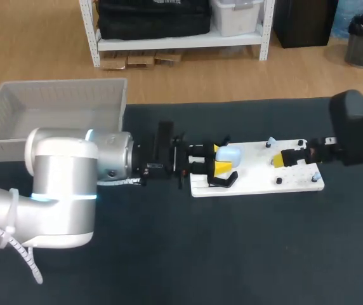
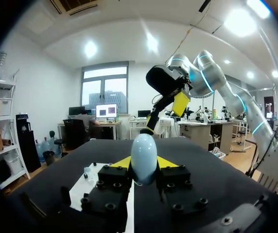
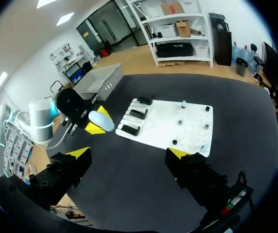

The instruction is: Pick up each earbud case from the left stands, insert the matching earbuds, close the lid, and place the case in the box.

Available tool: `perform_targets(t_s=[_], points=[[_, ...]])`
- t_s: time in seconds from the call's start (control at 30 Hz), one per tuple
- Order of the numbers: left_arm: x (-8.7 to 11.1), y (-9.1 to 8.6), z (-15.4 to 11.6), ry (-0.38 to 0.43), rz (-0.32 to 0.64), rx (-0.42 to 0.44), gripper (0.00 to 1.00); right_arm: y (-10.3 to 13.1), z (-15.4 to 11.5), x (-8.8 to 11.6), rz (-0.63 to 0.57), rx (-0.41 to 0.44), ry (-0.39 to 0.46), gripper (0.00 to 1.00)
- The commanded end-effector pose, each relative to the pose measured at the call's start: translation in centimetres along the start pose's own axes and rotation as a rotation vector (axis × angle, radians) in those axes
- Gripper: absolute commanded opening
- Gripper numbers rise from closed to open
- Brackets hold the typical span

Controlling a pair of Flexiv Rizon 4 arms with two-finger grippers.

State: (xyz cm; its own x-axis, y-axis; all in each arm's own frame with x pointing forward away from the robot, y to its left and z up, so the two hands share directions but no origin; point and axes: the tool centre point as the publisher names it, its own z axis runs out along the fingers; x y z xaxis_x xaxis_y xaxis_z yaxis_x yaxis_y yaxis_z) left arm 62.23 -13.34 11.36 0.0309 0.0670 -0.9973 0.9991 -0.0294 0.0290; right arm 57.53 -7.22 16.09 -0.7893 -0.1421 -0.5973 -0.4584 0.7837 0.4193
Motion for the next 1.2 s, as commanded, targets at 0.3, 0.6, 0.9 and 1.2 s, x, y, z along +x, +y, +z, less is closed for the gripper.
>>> perform_targets(t_s=[0.3,0.6,0.9,1.2], points=[[0.2,0.0,0.0,0.006,0.01,0.003,0.0,2.5,0.5,0.4,-0.033,0.093,0.021,1.0],[0.2,0.0,0.0,0.006,0.01,0.003,0.0,4.3,2.6,0.3,-0.046,0.06,0.054,1.0],[0.2,0.0,0.0,0.006,0.01,0.003,0.0,5.0,5.5,0.3,-0.033,0.038,0.086,1.0],[0.2,0.0,0.0,0.006,0.01,0.003,0.0,4.5,6.6,-0.3,0.002,0.039,0.08,1.0]])
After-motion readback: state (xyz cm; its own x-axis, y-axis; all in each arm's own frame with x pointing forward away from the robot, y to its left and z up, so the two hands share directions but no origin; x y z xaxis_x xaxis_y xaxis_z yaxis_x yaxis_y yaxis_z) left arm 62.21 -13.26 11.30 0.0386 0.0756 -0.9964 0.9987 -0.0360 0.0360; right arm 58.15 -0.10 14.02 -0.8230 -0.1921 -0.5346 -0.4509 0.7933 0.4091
